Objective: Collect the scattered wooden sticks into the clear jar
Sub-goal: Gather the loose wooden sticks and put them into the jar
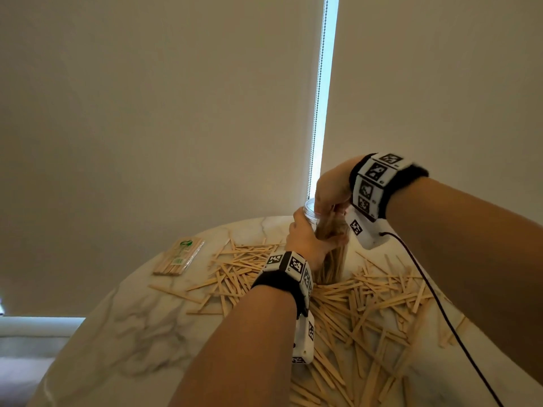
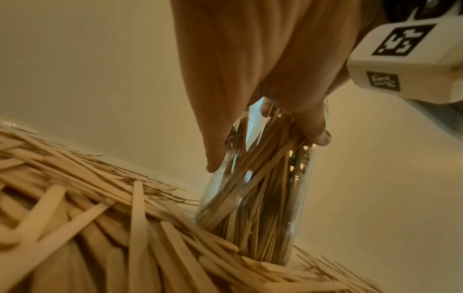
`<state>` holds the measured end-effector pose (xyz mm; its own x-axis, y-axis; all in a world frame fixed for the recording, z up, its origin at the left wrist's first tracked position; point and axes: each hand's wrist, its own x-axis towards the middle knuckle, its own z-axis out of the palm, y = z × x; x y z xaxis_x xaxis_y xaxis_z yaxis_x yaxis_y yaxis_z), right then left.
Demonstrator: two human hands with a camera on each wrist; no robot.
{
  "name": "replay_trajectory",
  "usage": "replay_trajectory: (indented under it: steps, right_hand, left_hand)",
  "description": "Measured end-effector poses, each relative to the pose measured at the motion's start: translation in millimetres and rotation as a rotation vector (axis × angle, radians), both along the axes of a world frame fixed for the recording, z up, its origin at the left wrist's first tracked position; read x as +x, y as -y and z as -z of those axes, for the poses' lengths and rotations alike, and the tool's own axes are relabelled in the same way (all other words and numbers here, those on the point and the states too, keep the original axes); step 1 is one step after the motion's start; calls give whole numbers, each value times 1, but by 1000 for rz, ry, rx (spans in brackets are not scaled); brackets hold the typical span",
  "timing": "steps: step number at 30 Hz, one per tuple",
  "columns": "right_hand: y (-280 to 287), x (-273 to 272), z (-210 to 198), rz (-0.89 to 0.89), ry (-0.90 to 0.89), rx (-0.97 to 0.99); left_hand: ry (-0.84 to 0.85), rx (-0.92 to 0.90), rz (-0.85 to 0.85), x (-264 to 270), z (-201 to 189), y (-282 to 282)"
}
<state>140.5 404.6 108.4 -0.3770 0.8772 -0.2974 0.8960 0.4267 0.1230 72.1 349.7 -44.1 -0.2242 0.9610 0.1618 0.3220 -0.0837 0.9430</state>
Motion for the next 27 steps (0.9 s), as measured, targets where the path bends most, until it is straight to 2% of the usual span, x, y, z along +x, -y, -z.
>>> replay_trajectory:
  steps: [3,4,7,9,12,16,21,23,27]
  right_hand:
    - [-2,0,14,-54,-22,184]
    - [-1,1,19,-69,24,201]
    - [-1,5,23,-84,116,181]
    - [-3,8,18,-35,46,120]
    - [2,10,10,-60,-10,59]
    - [-1,13,18,-52,-20,184]
    - [2,12,26,-62,-22,128]
    - [7,16,24,-93,-76,114]
    - [17,30,18,-114,-355,172]
  left_hand:
    - [-12,9,0,0,1,0]
    - [-26,0,4,0,-1,2]
    - [-26,7,6,-1,-3,4]
    - [-8,6,6,0,-2,5]
    - [2,2,8,1,-2,7]
    - [18,-3,15,0,-1,7]
    - [-5,-12,2,-2,1,4]
    - [-15,-27,1,-2,0,5]
    - [15,-76,7,-1,-10,9]
